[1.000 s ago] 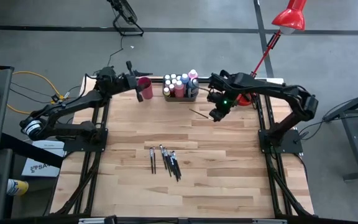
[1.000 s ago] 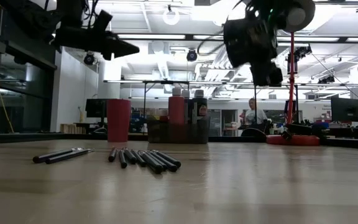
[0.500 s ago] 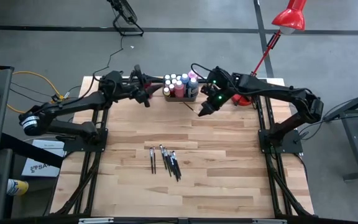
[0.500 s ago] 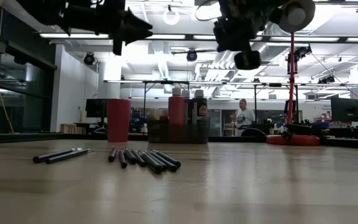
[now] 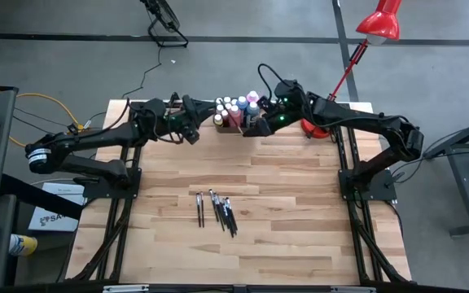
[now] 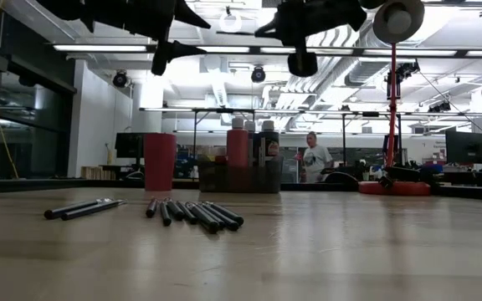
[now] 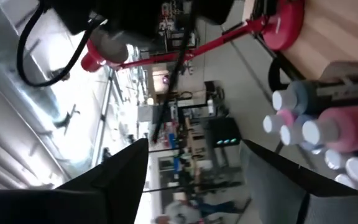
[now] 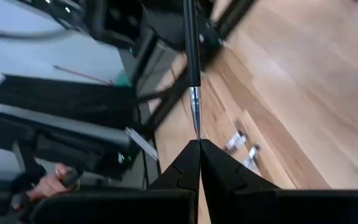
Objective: Pick & Place Paint Supplies
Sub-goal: Put the black paint brush into the pink cup
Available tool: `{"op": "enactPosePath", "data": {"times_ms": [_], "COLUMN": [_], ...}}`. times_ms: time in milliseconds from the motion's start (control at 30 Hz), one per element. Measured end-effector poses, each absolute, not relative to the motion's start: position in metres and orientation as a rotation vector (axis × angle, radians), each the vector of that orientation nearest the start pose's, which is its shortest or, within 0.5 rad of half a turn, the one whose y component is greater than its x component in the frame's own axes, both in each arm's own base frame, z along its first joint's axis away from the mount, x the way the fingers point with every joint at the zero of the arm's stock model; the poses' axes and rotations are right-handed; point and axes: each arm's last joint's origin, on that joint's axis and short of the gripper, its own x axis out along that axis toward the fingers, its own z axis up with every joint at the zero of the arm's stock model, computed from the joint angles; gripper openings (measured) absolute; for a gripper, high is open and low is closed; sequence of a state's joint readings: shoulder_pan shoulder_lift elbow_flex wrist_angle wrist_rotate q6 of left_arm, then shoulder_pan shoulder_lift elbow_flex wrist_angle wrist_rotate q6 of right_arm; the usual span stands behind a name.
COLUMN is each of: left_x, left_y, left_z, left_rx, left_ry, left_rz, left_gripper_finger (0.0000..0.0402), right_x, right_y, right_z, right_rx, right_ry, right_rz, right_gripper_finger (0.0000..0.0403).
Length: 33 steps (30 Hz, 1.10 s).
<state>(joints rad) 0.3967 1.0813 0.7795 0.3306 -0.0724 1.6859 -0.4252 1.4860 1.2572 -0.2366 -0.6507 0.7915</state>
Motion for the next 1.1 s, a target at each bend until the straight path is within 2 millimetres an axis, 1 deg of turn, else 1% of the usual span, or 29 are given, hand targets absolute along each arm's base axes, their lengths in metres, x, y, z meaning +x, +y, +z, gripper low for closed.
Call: {"op": "enactPosePath", "data": {"times_ms": [233,400,600,767,1100], "left_x": [0.228,0.229,0.229,0.229,0.229], "left_y": [0.088,0.086,0.086,0.086,0.086], "left_z": [0.325,0.325,0.325,0.324,0.321], "left_rx": [1.814,1.827,1.849,1.871,1.878], "left_ry": [0.403,0.392,0.396,0.407,0.435], "left_rz": [0.361,0.354,0.354,0.343,0.315], "left_gripper_finger": [0.0245,0.0245,0.0245,0.0245,0.0245], "right_x": [0.315,0.325,0.344,0.359,0.378], "right_y": [-0.125,-0.128,-0.131,-0.133,-0.138], "right_z": [0.334,0.332,0.319,0.31,0.292], "right_rx": [1.033,1.058,1.102,1.128,1.181], "right_ry": [0.374,0.315,0.27,0.214,0.169], "right_rz": [0.008,-0.001,-0.009,0.035,0.064], "right_gripper_finger": [0.0004,0.0004,0.0004,0.0004,0.0004]}}
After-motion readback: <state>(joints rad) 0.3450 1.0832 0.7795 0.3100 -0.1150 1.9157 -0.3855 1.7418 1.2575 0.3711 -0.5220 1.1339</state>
